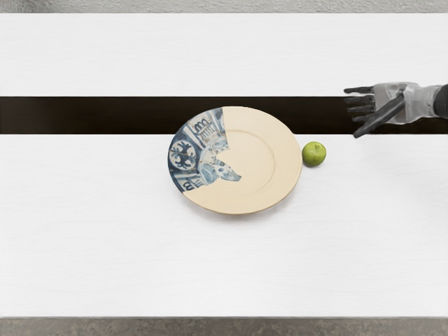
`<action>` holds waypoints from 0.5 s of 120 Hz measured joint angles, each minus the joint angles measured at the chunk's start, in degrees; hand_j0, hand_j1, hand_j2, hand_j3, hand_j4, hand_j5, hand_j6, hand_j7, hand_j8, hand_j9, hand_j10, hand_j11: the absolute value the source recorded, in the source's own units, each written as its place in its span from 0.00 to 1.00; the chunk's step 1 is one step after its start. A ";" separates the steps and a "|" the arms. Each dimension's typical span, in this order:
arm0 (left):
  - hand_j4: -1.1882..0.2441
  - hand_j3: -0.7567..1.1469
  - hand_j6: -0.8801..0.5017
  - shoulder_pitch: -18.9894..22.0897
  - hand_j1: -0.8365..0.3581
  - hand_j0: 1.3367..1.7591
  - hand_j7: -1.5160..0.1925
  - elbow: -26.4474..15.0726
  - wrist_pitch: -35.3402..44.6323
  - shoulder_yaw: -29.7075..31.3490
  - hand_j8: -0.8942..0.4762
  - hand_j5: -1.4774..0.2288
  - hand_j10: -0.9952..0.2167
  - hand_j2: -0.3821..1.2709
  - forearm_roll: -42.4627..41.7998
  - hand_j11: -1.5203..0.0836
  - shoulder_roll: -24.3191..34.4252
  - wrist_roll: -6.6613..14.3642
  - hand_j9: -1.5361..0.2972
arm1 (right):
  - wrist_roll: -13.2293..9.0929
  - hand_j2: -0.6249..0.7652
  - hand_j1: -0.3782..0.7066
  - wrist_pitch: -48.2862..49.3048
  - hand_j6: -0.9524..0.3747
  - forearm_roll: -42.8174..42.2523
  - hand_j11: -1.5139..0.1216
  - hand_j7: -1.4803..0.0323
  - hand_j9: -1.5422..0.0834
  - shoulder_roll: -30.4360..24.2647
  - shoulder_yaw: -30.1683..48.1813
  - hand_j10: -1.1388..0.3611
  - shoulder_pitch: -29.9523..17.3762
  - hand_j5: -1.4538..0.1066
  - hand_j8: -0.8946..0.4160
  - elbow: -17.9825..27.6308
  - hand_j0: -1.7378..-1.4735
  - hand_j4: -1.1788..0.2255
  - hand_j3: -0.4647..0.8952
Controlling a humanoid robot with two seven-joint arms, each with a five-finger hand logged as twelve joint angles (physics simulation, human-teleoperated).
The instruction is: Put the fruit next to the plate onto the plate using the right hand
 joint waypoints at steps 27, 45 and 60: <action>0.82 0.40 0.63 0.00 0.98 0.76 0.88 0.00 0.00 0.01 0.65 0.86 0.81 0.23 -0.01 0.94 0.00 0.00 0.83 | -1.44 0.45 0.03 -1.98 0.72 -3.22 0.93 0.98 0.95 -3.66 -18.29 0.76 12.22 0.93 0.68 16.04 0.30 0.84 0.34; 0.82 0.40 0.63 0.00 0.98 0.76 0.88 0.00 0.00 0.01 0.65 0.86 0.81 0.23 -0.01 0.94 0.00 0.00 0.83 | -1.60 0.45 0.03 -19.52 0.72 -7.19 0.93 0.98 0.95 -9.56 -22.90 0.76 12.74 0.93 0.68 32.22 0.30 0.84 0.34; 0.82 0.40 0.63 0.00 0.98 0.76 0.88 0.00 0.00 0.01 0.65 0.86 0.81 0.23 -0.01 0.94 0.00 0.00 0.83 | -1.46 0.45 0.03 -33.92 0.72 -7.91 0.93 0.98 0.95 -10.25 -25.58 0.76 9.81 0.93 0.68 37.49 0.30 0.84 0.34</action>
